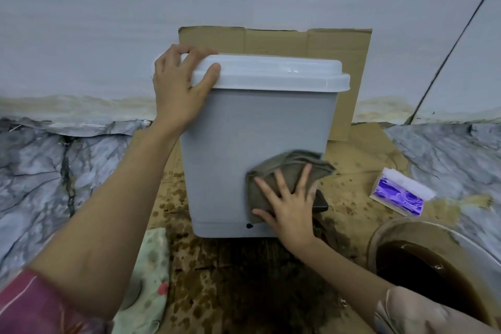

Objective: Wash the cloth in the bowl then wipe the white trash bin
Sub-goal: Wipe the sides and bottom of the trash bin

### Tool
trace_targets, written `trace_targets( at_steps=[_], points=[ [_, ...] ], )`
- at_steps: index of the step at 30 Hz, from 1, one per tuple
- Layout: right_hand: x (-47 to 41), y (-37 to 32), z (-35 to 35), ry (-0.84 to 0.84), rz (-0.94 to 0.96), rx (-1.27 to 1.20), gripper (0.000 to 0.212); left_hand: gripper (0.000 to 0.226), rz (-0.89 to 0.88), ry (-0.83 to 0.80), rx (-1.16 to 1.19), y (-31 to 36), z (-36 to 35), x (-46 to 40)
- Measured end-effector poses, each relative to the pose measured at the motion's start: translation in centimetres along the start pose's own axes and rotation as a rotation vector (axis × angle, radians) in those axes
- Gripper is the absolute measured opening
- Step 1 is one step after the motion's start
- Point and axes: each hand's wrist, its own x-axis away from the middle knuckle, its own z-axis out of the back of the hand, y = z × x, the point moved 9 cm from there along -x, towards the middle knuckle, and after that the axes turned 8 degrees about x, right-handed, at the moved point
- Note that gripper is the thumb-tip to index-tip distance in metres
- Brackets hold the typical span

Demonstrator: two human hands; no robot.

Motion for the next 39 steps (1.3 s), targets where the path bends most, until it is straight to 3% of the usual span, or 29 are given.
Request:
trace_targets(
  at_steps=[2, 4, 9, 12, 14, 16, 22, 25, 29, 33, 39],
  points=[
    [0.2, -2.7, -0.8, -0.01, 0.185, 0.054, 0.094, 0.032, -0.008, 0.001, -0.007, 0.1, 0.1, 0.1],
    [0.9, -4.5, -1.6, -0.037, 0.244, 0.041, 0.113, 0.032, -0.015, -0.003, -0.012, 0.2, 0.3, 0.4],
    [4.0, -4.4, -3.9, -0.138, 0.293, 0.04, 0.125, 0.031, -0.021, -0.005, -0.013, 0.3, 0.9, 1.2],
    [7.4, -0.2, -4.8, -0.11, 0.244, 0.119, 0.101, 0.031, -0.024, -0.011, -0.002, 0.3, 0.9, 1.2],
    [8.4, 3.1, -4.3, -0.063, 0.102, 0.09, 0.074, 0.031, -0.025, -0.006, 0.002, 0.3, 0.8, 1.1],
    [7.6, 4.5, -3.6, -0.069, -0.032, 0.002, 0.061, 0.031, -0.02, -0.001, 0.005, 0.1, 0.7, 0.9],
    [2.1, 0.0, -1.2, -0.05, -0.131, -0.026, 0.073, 0.031, -0.009, -0.004, 0.018, -0.1, 0.3, 0.4],
    [1.6, -1.7, -0.8, -0.023, -0.081, 0.019, 0.079, 0.033, -0.022, -0.002, 0.001, -0.1, 0.6, 0.7],
    [0.8, 0.2, 0.6, 0.044, -0.05, 0.019, 0.081, 0.033, -0.035, 0.002, -0.004, 0.1, 0.6, 0.9],
    [-3.5, 4.0, 4.3, 0.17, -0.241, -0.112, 0.083, 0.036, -0.042, 0.004, -0.012, 0.1, 0.5, 0.8],
    [-3.9, 6.2, 4.0, 0.229, -0.386, -0.402, 0.058, 0.04, -0.055, 0.01, -0.016, 0.3, 0.4, 0.8]
  ],
)
